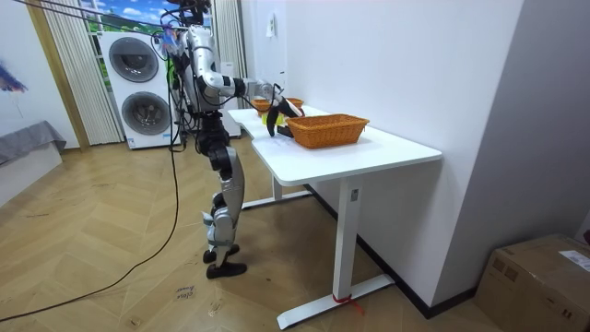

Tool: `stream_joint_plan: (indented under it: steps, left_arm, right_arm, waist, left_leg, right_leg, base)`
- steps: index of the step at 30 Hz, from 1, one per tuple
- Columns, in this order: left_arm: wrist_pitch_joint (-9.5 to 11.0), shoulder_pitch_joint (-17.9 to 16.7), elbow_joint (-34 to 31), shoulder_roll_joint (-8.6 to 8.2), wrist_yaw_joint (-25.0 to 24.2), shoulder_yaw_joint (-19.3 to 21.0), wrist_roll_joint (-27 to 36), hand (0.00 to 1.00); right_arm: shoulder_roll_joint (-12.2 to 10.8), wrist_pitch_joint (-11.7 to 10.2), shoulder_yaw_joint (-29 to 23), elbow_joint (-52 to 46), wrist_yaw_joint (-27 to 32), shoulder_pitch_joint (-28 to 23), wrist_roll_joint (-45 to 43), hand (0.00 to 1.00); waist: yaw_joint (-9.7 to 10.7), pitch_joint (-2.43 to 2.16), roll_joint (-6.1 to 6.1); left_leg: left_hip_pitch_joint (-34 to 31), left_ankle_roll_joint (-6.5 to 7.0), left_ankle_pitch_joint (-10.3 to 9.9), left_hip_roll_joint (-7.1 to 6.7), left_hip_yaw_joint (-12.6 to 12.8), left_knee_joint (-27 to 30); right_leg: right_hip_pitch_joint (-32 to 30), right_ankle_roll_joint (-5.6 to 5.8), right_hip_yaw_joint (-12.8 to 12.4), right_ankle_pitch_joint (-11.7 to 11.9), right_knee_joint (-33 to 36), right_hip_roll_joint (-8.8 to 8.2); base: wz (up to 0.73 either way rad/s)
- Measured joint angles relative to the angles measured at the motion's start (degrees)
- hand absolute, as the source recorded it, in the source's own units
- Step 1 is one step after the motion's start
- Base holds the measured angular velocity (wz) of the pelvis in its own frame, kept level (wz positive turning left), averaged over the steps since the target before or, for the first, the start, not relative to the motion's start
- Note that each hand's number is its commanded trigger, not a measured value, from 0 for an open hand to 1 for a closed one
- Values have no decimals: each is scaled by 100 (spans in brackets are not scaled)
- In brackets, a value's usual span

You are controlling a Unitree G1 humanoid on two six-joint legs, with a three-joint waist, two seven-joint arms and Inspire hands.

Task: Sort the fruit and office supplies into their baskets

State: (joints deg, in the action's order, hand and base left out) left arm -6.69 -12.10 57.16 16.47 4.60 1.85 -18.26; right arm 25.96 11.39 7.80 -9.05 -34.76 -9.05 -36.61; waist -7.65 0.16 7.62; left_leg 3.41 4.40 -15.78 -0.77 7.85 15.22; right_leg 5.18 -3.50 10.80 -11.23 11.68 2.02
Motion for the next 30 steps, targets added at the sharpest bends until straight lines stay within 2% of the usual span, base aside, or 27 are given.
stream_joint_plan:
  steps: [2, 3, 4, 10, 16, 21, 24, 30]
  left_arm:
    - [0, 0, 0, 0, 0, 0, 0, 0]
    - [0, 0, 0, 0, 0, -2, 0, 0]
    - [0, -1, 0, 0, 0, -2, -1, 0]
    - [-34, -6, -2, 0, -5, -1, -4, 0]
    - [-48, -23, -140, 1, -18, -29, -5, 0]
    - [-45, -44, -153, 7, 13, -35, -10, 0]
    - [-46, -106, -151, 23, 33, -36, -9, 0]
    - [-46, -115, -151, 24, 70, -101, -9, 0]
  right_arm:
    - [-1, 0, 0, 12, 42, 0, 0, 0]
    - [-2, 0, 0, 13, 50, 0, -1, 4]
    - [-2, 0, 0, 13, 50, -1, -2, 100]
    - [-2, 78, -2, 5, 46, 2, -48, 100]
    - [-37, 124, 7, 68, 293, 139, -437, 100]
    - [-99, 143, 179, 435, 488, 438, -652, 100]
    - [-104, 206, 221, 438, 500, 454, -635, 100]
    - [-127, 249, 226, 449, 513, 444, -539, 100]
  waist:
    - [0, 0, 0]
    - [2, 0, 0]
    - [4, 0, 0]
    - [-2, 0, 1]
    - [-24, -4, 4]
    - [-32, -17, 24]
    - [-24, -39, 55]
    - [15, -37, 64]
  left_leg:
    - [0, 0, 0, 0, 0, 0]
    - [0, 0, 0, 0, 0, 0]
    - [-1, 0, 0, 0, -1, -1]
    - [-7, 1, 0, 0, -19, -1]
    - [-40, 2, -1, -3, -57, 23]
    - [-87, 2, -1, -3, -69, 49]
    - [-86, 2, -2, -3, -84, 49]
    - [-87, 3, -2, -4, -86, 61]
  right_leg:
    - [0, 0, 0, 0, 0, 0]
    - [0, 0, -2, 0, 0, -1]
    - [0, 0, -3, 0, 1, -1]
    - [30, 0, 3, 0, 2, -1]
    - [-13, 0, 38, 0, 1, -5]
    - [-5, 1, 51, 0, 4, -5]
    - [-2, 2, 54, 1, 4, -3]
    - [7, 10, 52, 6, 5, -4]
  base:
    - [0]
    - [0]
    - [0]
    - [0]
    - [5]
    - [2]
    - [1]
    - [0]
